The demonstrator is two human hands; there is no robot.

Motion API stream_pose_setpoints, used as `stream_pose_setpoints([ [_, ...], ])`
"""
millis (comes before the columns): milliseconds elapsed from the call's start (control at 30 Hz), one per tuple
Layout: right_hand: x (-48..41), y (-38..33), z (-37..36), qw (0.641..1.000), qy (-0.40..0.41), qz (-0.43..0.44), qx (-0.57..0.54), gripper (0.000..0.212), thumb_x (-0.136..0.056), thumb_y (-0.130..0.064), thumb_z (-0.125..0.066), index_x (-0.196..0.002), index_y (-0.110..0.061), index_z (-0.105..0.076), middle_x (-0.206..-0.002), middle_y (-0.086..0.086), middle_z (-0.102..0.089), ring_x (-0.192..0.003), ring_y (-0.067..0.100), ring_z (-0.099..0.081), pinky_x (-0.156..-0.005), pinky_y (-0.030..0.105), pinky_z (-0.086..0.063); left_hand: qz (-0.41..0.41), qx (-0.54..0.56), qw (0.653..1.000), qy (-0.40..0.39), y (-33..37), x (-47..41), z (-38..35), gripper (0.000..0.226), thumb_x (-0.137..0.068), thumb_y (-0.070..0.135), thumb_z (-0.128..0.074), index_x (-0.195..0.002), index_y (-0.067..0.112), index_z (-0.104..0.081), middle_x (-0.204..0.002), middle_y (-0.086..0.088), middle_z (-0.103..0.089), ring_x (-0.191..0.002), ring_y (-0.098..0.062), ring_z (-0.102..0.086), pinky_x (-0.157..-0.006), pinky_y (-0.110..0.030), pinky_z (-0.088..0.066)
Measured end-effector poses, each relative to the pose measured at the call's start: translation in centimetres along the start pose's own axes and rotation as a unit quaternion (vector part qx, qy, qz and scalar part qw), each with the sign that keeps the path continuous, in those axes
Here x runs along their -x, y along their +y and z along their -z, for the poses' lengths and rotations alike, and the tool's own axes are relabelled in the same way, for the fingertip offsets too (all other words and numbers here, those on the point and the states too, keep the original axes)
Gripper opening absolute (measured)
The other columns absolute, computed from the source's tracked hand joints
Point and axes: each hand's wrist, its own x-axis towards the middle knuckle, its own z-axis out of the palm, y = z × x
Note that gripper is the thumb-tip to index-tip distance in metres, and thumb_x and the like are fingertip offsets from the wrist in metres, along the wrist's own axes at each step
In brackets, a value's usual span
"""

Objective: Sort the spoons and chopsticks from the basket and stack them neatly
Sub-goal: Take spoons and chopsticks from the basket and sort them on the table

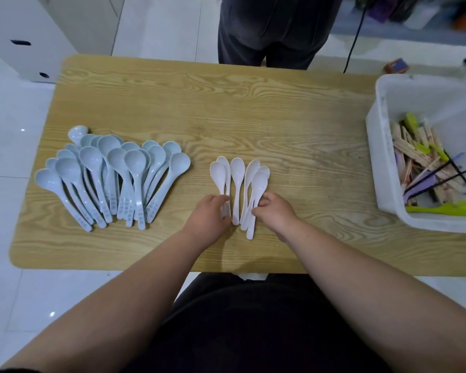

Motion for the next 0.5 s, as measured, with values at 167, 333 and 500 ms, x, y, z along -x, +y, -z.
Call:
stream_pose_setpoints([
  [167,1.8,0.6,2.1,0.999,-0.017,0.015,0.027,0.055,-0.090,-0.025,-0.067,-0.142,-0.022,-0.049,-0.122,-0.004,-0.055,-0.118,0.018,-0.056,-0.098,0.035,-0.048,-0.018,0.007,1.000,0.010,0.8,2.2,0.9,0.058,-0.091,0.025,-0.065,-0.147,0.022,-0.047,-0.145,-0.002,-0.051,-0.132,-0.020,-0.047,-0.111,-0.036,-0.040],
  [333,7.0,2.0,6.5,0.993,-0.036,0.111,0.035,0.030,-0.092,-0.030,-0.068,-0.122,-0.032,-0.062,-0.122,-0.011,-0.063,-0.113,0.008,-0.061,-0.095,0.026,-0.050,-0.049,0.116,0.992,0.012,3.7,6.5,1.5,0.031,-0.090,0.018,-0.066,-0.118,0.031,-0.062,-0.116,0.011,-0.066,-0.109,-0.002,-0.061,-0.096,-0.029,-0.053],
  [500,14.0,4.4,12.6,0.979,-0.066,0.190,0.029,0.018,-0.092,-0.020,-0.070,-0.108,-0.030,-0.071,-0.101,-0.012,-0.073,-0.096,0.000,-0.067,-0.085,0.015,-0.052,-0.114,0.165,0.979,-0.034,10.1,11.3,0.5,0.029,-0.088,0.001,-0.064,-0.101,0.026,-0.065,-0.094,0.011,-0.066,-0.096,-0.011,-0.065,-0.081,-0.019,-0.053],
])
